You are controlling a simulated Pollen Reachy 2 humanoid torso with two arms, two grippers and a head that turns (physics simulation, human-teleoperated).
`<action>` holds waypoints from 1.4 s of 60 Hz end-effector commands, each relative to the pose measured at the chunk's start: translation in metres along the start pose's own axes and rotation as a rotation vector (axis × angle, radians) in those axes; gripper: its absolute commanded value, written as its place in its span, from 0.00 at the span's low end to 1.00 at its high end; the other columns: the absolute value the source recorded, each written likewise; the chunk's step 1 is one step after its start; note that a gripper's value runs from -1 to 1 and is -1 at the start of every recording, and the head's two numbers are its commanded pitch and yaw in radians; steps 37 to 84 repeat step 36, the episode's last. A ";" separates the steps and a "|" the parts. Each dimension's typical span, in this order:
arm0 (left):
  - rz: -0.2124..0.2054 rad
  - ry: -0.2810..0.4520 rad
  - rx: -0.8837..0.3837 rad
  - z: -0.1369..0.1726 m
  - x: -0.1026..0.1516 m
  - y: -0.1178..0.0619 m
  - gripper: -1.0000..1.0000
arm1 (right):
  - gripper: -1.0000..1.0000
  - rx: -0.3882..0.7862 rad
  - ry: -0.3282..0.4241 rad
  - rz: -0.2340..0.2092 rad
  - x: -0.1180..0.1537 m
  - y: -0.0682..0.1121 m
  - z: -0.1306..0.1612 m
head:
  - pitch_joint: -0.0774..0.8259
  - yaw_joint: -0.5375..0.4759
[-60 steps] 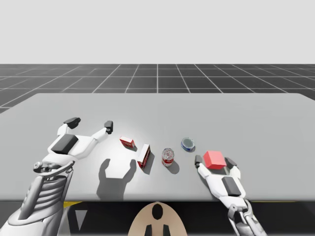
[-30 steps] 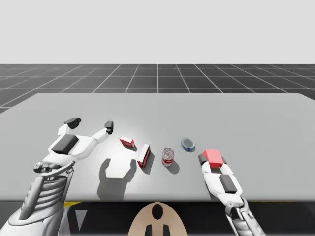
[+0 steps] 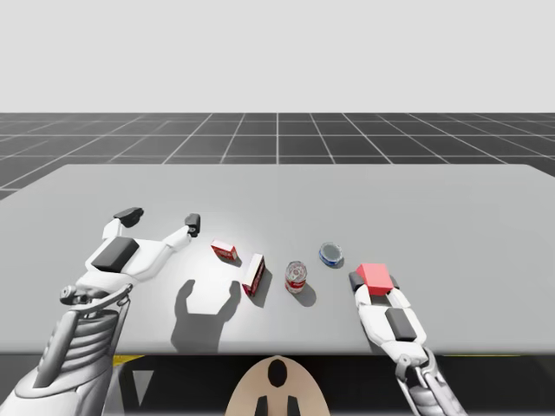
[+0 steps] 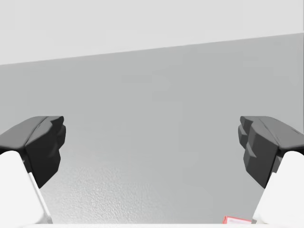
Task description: Find the red cube and pick it up.
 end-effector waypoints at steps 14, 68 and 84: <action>0.001 0.000 0.000 0.000 0.000 0.001 0.00 | 1.00 0.038 -0.118 -0.011 0.045 0.007 0.020 | 0.46 0.09; 0.005 0.000 0.000 0.000 0.001 0.001 0.00 | 1.00 0.046 -0.482 0.051 0.175 0.006 0.066 | 0.45 0.09; 0.005 0.000 0.000 0.000 0.001 0.001 0.00 | 1.00 0.046 -0.482 0.051 0.175 0.006 0.066 | 0.45 0.09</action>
